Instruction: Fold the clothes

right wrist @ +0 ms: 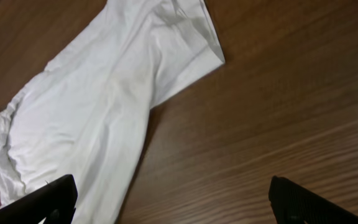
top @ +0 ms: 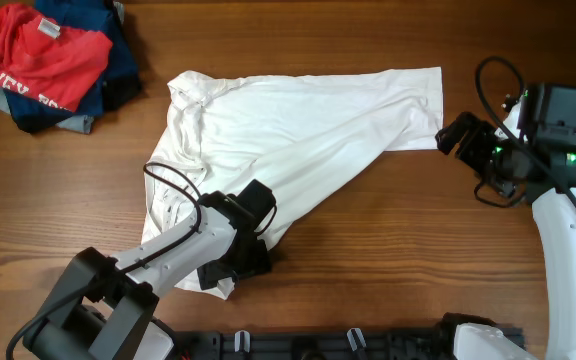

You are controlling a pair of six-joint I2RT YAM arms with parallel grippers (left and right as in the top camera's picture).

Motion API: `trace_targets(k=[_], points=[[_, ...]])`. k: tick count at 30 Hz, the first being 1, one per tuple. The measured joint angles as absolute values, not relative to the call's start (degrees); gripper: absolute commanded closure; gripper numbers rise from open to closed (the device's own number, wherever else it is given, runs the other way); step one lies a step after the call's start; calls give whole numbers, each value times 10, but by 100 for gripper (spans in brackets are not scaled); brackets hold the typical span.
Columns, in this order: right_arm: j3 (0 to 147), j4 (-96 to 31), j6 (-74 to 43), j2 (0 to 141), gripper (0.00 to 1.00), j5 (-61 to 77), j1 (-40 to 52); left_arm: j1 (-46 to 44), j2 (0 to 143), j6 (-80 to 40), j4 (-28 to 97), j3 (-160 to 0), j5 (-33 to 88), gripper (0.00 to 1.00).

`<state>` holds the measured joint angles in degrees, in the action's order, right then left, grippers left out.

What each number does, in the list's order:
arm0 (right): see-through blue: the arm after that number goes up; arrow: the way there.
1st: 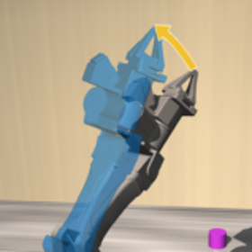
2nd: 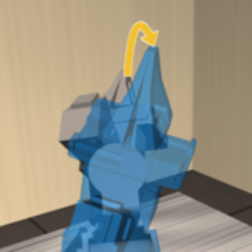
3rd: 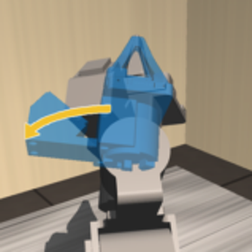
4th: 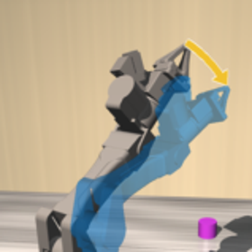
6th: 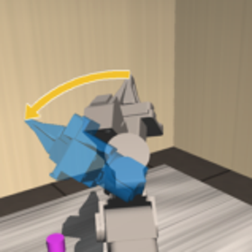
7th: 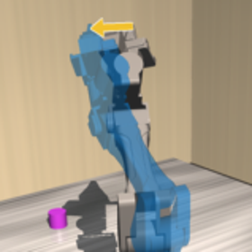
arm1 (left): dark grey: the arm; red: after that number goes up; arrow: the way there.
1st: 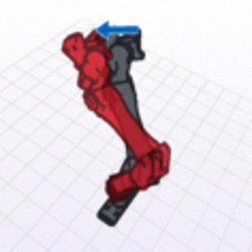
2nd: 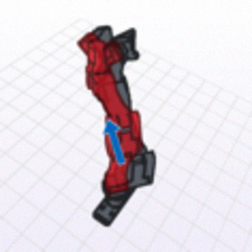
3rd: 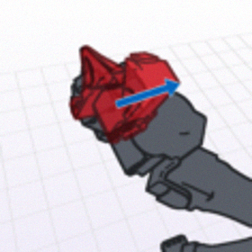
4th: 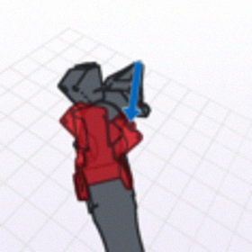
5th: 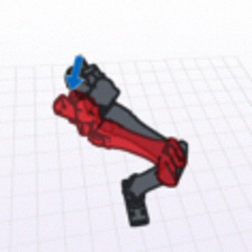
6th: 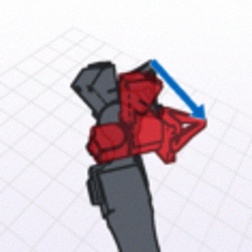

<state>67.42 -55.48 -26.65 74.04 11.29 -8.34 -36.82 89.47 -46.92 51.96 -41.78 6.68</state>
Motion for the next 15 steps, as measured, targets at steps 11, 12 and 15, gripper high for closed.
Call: trace_targets(k=[11,12,15], points=[[672,-316,-226,948,1,199,-83,-368,894,-493,484,-418,60,34],[672,-305,-226,960,1,205,-83,-368,894,-493,484,-418,60,34],[672,-288,-234,1009,1,215,-83,-368,894,-493,483,-418,58,31]])
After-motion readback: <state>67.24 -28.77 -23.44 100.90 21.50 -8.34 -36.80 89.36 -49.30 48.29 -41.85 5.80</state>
